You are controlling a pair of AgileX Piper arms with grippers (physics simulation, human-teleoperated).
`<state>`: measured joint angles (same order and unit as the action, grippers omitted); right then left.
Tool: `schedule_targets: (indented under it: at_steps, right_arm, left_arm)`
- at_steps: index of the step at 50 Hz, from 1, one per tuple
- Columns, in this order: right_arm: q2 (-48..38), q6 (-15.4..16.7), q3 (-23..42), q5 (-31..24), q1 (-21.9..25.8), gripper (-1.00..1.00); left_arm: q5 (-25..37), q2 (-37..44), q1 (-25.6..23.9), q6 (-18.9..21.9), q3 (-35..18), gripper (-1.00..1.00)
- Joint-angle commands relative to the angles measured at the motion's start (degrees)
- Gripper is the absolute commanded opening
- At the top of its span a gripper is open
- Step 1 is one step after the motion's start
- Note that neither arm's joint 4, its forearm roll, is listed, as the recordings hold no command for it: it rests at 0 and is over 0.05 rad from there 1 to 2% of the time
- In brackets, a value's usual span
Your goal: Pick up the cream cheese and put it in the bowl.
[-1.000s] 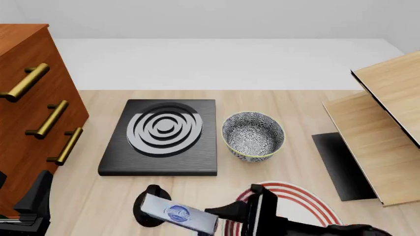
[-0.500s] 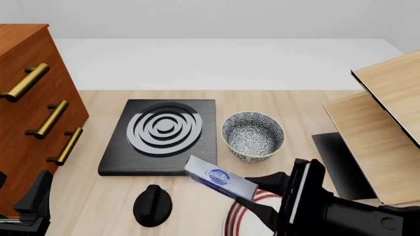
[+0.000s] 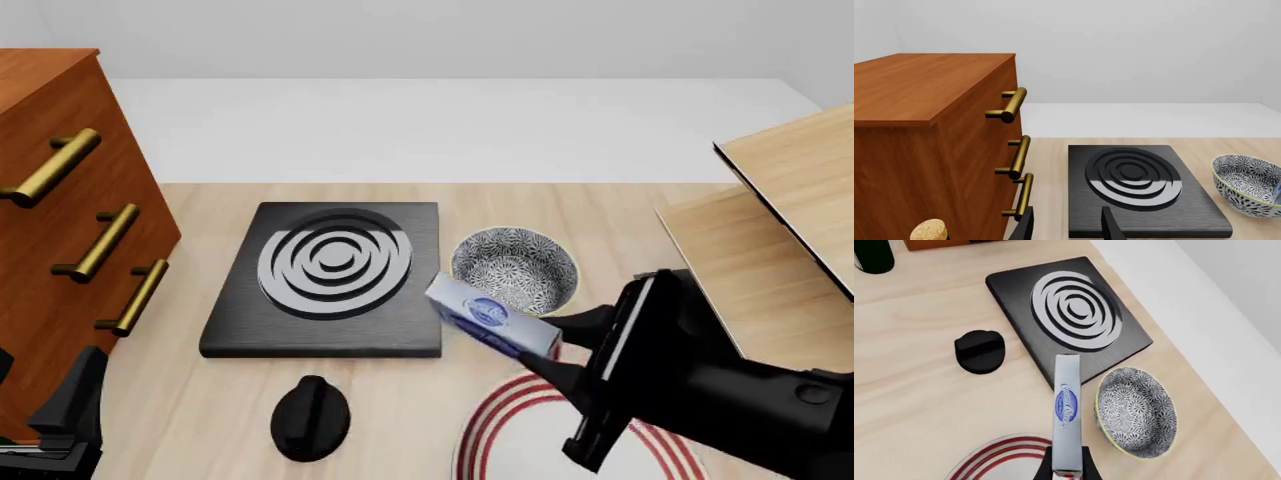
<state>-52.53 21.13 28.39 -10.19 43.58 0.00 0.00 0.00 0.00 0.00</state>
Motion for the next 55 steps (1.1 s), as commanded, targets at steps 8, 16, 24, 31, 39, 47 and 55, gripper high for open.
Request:
schedule_targets:
  at_steps: [8, 16, 24, 31, 39, 47, 55]
  right_arm:
    - [-0.49, 0.26, 3.87, -5.11, -5.72, -1.00]
    - [-1.51, -0.23, 6.14, -7.16, -7.98, -1.00]
    - [-3.45, -0.36, 8.37, -8.45, -10.16, -1.00]
    - [-5.27, 0.38, 11.28, -10.06, -12.18, -1.00]
    - [-8.19, 0.27, 14.01, -10.82, -14.27, -1.00]
    - [-11.99, -0.17, 15.34, -9.83, -16.47, -1.00]
    - [-15.52, -0.30, 15.62, -7.82, -18.27, -1.00]
  left_arm:
    - [0.00, 0.00, 0.00, 0.00, 0.00, 1.00]
    - [0.00, 0.00, 0.00, 0.00, 0.00, 1.00]
    - [0.00, 0.00, 0.00, 0.00, 0.00, 1.00]
    - [0.00, 0.00, 0.00, 0.00, 0.00, 1.00]
    - [0.00, 0.00, 0.00, 0.00, 0.00, 1.00]
    - [0.00, 0.00, 0.00, 0.00, 0.00, 1.00]
    - [0.00, 0.00, 0.00, 0.00, 0.00, 1.00]
